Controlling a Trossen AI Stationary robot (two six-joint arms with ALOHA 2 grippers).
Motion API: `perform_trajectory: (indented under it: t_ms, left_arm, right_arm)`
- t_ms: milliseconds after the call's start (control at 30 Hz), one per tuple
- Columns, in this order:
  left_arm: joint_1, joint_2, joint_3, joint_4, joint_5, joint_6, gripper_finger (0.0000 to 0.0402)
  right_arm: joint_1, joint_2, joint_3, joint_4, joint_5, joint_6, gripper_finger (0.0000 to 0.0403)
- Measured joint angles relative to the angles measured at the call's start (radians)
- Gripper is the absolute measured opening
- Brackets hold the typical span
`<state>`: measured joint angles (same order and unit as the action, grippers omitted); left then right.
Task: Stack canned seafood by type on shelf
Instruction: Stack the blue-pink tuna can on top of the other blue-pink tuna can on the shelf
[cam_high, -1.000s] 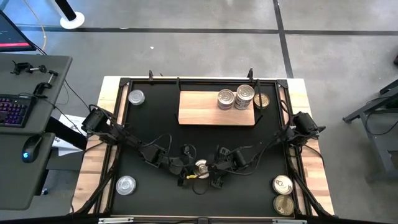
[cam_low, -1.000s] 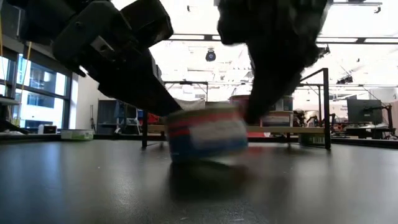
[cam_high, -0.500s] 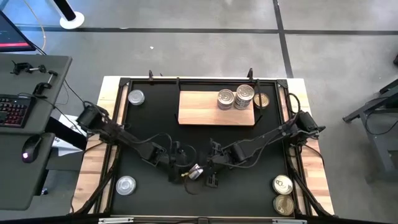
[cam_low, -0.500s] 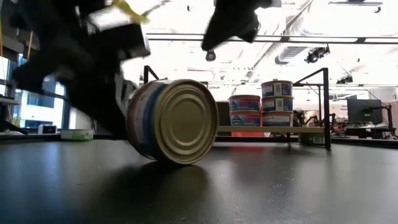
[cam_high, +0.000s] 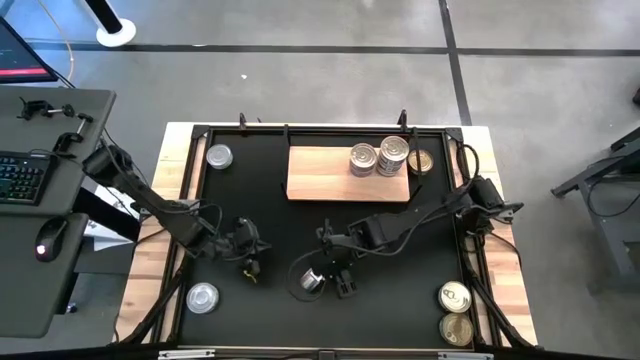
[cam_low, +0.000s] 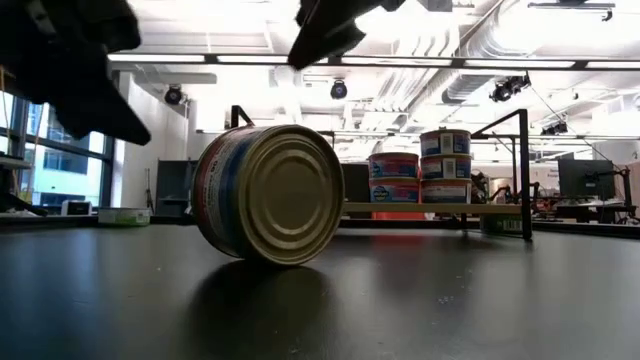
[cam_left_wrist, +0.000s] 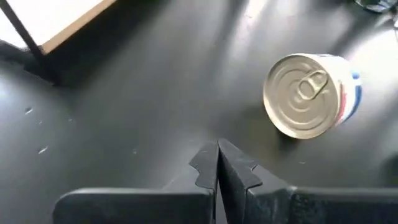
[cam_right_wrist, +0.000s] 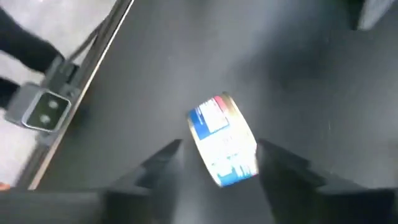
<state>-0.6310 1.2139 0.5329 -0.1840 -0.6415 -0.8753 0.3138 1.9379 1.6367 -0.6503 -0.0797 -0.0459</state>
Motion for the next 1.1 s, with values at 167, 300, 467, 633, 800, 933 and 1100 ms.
perform_trajectory:
  t_ms: [167, 300, 467, 633, 800, 933, 1100]
  left_arm:
    - [-0.02, 0.007, -0.002, 0.015, -0.049, -0.062, 0.0]
    - [-0.017, 0.034, -0.001, 0.034, -0.057, -0.108, 0.0]
    - [-0.016, 0.075, -0.001, 0.053, -0.06, -0.154, 0.0]
    - [-0.015, 0.115, -0.001, 0.09, -0.058, -0.172, 0.0]
    - [-0.003, 0.152, -0.001, 0.136, -0.067, -0.171, 0.0]
    - [0.018, 0.184, -0.001, 0.132, -0.052, -0.171, 0.0]
    - [0.058, 0.235, -0.001, 0.137, -0.012, -0.171, 0.0]
  right_arm:
    - [0.0, 0.046, 0.0, 0.013, 0.026, -0.126, 0.0293]
    - [0.0, 0.086, 0.0, 0.013, 0.026, -0.196, 0.0306]
    - [0.001, 0.139, -0.001, 0.014, 0.035, -0.277, 0.0307]
    - [0.001, 0.163, -0.002, 0.019, 0.09, -0.278, 0.0299]
    - [0.002, 0.156, 0.015, -0.004, 0.137, -0.246, 0.0218]
    - [0.002, 0.142, 0.083, -0.113, 0.147, -0.197, 0.0169]
    - [-0.004, 0.104, 0.159, -0.345, 0.182, -0.197, 0.0169]
